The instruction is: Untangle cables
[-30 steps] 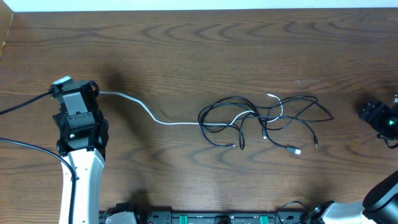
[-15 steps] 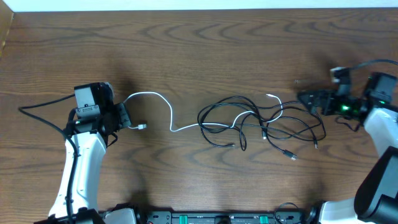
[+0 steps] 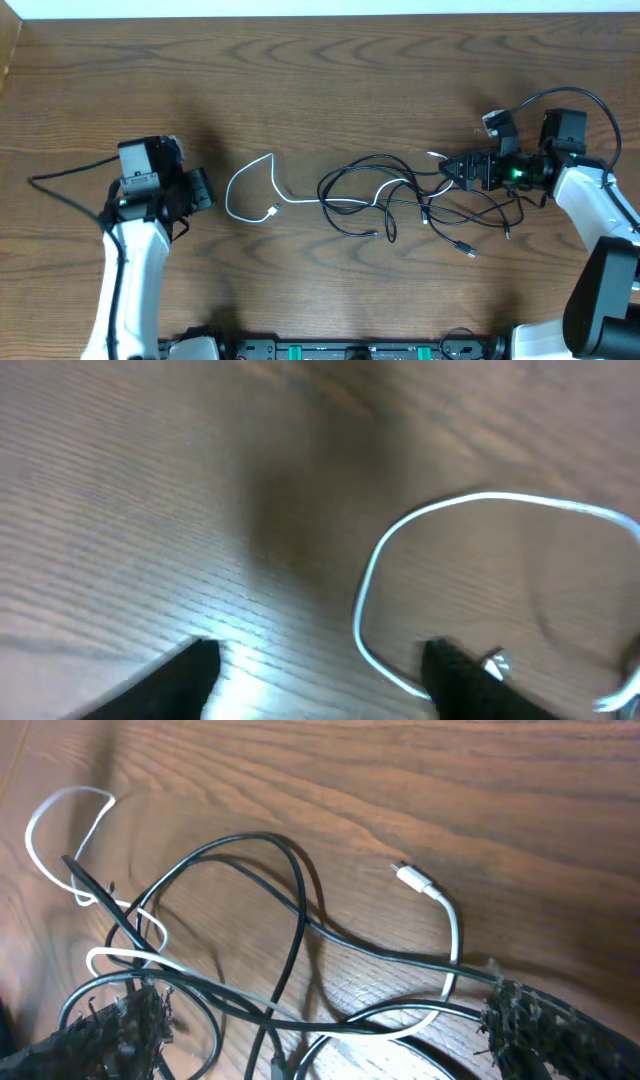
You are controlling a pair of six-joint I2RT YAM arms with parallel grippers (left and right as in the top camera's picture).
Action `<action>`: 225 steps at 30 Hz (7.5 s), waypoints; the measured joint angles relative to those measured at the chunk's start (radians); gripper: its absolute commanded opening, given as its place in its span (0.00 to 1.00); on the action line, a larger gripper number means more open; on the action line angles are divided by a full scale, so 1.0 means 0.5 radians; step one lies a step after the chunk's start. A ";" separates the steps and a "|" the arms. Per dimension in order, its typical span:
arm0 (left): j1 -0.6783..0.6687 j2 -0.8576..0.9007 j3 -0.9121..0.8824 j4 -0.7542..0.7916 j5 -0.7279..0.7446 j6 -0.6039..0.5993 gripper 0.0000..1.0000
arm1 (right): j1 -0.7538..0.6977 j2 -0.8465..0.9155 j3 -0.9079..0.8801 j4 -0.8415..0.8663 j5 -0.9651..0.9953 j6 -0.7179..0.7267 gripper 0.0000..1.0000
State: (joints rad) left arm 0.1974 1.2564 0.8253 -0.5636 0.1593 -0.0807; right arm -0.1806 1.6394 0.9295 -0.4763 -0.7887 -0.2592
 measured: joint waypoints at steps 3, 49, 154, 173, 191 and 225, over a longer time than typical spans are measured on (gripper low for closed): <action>-0.088 -0.175 0.000 -0.060 0.011 -0.024 0.89 | 0.002 0.000 0.000 -0.003 0.002 -0.013 0.99; -1.127 0.513 -0.001 0.546 -0.289 -0.915 0.41 | 0.108 0.000 0.000 0.034 -0.032 0.035 0.99; -0.224 -0.520 -0.001 0.192 -1.703 -0.053 0.07 | 0.597 -0.001 -0.001 0.611 0.134 0.500 0.99; -0.224 -0.520 -0.001 0.192 -1.675 -0.053 0.07 | 0.908 0.113 -0.001 0.370 0.966 0.456 0.12; 0.183 -0.520 -0.001 0.191 -1.769 -0.071 0.08 | 0.053 0.157 -0.002 0.163 2.035 0.623 0.01; 1.613 -0.495 -0.001 0.307 -1.766 -0.388 0.07 | -1.038 0.158 -0.002 0.519 1.832 0.625 0.01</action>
State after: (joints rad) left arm 1.0039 1.0088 0.8249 -0.4099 -0.7238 -0.2749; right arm -0.6994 1.7184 0.9283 -0.2169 0.1272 0.0532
